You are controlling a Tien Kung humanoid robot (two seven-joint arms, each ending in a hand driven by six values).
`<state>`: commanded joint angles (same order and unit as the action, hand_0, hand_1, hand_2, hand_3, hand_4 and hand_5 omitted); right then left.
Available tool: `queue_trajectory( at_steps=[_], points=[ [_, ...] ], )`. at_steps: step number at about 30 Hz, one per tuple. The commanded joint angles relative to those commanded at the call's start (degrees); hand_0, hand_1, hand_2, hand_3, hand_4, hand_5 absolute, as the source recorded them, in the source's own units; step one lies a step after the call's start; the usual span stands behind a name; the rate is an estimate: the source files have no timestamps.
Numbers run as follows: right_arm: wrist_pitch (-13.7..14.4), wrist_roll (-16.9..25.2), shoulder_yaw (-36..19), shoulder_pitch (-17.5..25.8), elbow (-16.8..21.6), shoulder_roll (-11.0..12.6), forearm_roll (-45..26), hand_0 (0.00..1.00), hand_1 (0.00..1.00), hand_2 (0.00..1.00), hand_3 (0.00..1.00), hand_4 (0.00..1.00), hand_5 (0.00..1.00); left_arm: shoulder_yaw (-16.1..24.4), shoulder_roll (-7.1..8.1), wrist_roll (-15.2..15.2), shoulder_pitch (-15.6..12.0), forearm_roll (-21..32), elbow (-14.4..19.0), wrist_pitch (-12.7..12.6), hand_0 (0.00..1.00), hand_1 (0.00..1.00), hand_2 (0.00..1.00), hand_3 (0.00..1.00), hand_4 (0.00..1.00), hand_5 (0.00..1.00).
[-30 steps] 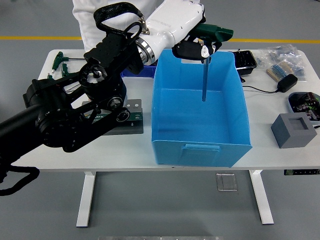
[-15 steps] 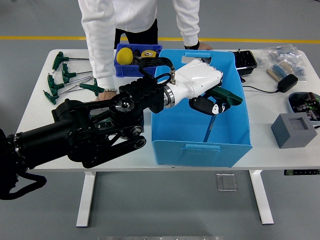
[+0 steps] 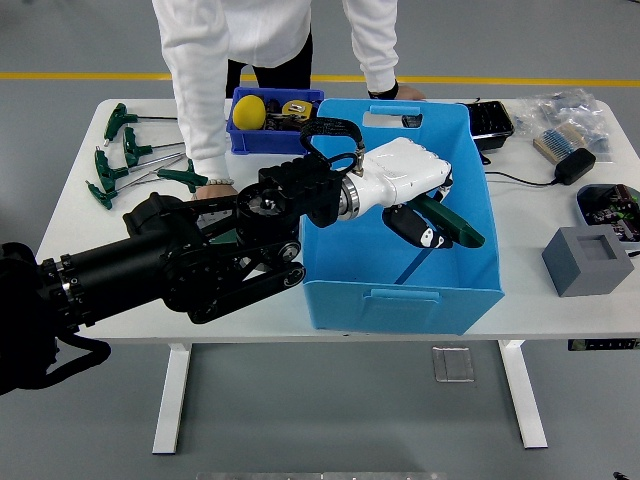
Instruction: Lift tool from toolbox,place it in box,lift tool from toolbox,place it in box
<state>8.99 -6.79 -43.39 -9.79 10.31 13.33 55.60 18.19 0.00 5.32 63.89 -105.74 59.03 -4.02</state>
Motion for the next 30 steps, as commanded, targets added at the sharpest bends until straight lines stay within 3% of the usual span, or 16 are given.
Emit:
queue_trajectory(
  at_steps=[2,3,7,11,21,23,27,30],
  points=[
    [0.02,0.06,0.53,-0.21,0.0,0.2,-0.3,0.589,0.549,0.628,0.59,0.81,0.833,1.25,0.0,-0.73,0.92,-0.81,-0.76,-1.21,0.328,0.511,0.599,0.676,0.985,0.737],
    [0.04,0.09,0.74,-0.27,0.0,0.3,-0.39,0.588,0.543,0.623,0.59,0.811,0.83,2.05,0.0,-1.12,1.48,-1.39,-0.84,-1.97,0.468,0.638,0.736,0.756,0.998,0.772],
    [0.05,0.18,1.33,-0.37,0.0,0.61,-0.63,0.588,0.543,0.623,0.59,0.811,0.83,4.84,0.0,-2.21,3.43,-3.98,-0.32,-4.26,0.468,0.638,0.736,0.756,0.998,0.772],
    [0.02,0.21,1.41,-0.38,0.0,0.77,-0.57,0.588,0.543,0.619,0.59,0.812,0.827,7.1,0.0,-2.32,4.34,-5.63,0.05,-4.85,0.511,0.664,0.773,0.773,0.998,0.774],
    [0.15,0.19,0.19,0.49,0.0,0.43,-0.09,0.587,0.541,0.609,0.589,0.814,0.82,9.2,0.1,-1.44,1.62,-7.32,0.05,-3.41,0.54,0.677,0.785,0.776,0.998,0.777],
    [0.13,0.13,-0.05,0.66,0.0,0.32,0.15,0.587,0.541,0.609,0.589,0.814,0.82,9.57,0.79,-1.17,0.6,-7.93,0.67,-2.83,0.54,0.677,0.785,0.776,0.998,0.777],
    [0.19,0.13,-0.82,1.2,0.0,-0.05,0.33,0.587,0.541,0.609,0.589,0.814,0.82,11.72,3.95,-0.56,-2.54,-9.88,3.49,-1.71,0.54,0.677,0.785,0.776,0.998,0.777],
    [0.26,0.1,-1.57,1.7,0.0,-0.39,0.5,0.587,0.541,0.609,0.589,0.814,0.819,13.39,7.49,-0.09,-5.08,-11.68,6.13,-0.24,0.541,0.677,0.778,0.768,0.998,0.783]
  ],
)
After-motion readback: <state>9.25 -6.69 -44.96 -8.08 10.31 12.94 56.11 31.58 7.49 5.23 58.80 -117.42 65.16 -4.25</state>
